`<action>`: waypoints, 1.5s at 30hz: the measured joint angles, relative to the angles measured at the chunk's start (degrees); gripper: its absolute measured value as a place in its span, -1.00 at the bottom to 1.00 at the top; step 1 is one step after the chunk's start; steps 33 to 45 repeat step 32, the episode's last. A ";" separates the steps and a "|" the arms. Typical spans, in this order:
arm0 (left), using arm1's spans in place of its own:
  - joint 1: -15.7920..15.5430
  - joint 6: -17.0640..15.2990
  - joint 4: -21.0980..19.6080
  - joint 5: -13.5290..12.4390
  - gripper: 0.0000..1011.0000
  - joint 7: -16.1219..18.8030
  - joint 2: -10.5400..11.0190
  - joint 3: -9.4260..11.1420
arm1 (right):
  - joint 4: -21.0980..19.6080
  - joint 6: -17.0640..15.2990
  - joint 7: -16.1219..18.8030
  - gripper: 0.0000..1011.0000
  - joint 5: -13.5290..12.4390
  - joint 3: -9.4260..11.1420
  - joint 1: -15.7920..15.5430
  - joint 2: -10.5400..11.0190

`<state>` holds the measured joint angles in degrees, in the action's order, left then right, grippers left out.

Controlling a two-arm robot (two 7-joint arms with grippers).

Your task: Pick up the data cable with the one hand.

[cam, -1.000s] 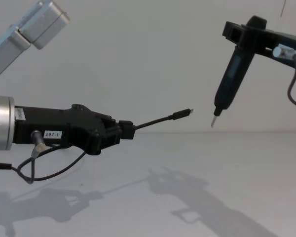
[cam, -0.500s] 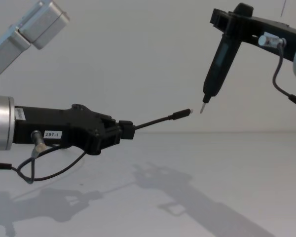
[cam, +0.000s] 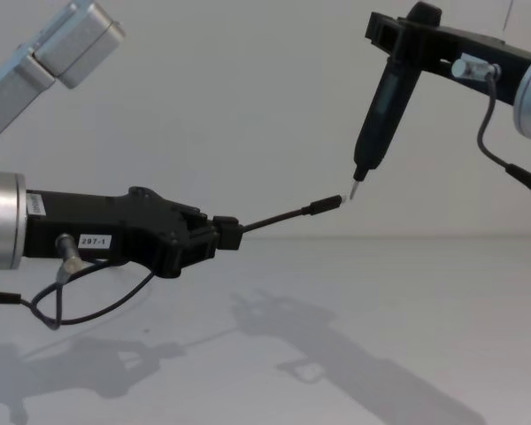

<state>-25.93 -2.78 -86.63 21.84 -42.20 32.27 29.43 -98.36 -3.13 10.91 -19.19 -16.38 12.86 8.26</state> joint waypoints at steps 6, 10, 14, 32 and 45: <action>0.00 0.00 0.00 0.00 -0.91 0.00 0.00 0.00 | 0.13 -0.76 0.49 -0.50 -0.56 -0.20 0.39 0.33; 0.00 0.00 0.00 0.00 -0.91 0.00 0.00 0.00 | 0.13 -1.29 0.76 -0.50 -0.91 -0.40 0.57 0.67; 0.00 0.00 0.00 0.00 -0.91 0.00 0.00 0.00 | 0.08 -1.75 0.91 -0.50 -1.15 -0.60 0.72 0.96; 0.00 0.00 0.00 0.00 -0.91 0.00 0.00 0.00 | -0.31 -2.66 1.20 -0.50 -1.91 -1.08 1.04 1.83; 0.00 0.00 0.00 0.00 -0.91 0.00 0.00 0.00 | -0.31 -2.66 1.20 -0.50 -1.91 -1.08 1.04 1.83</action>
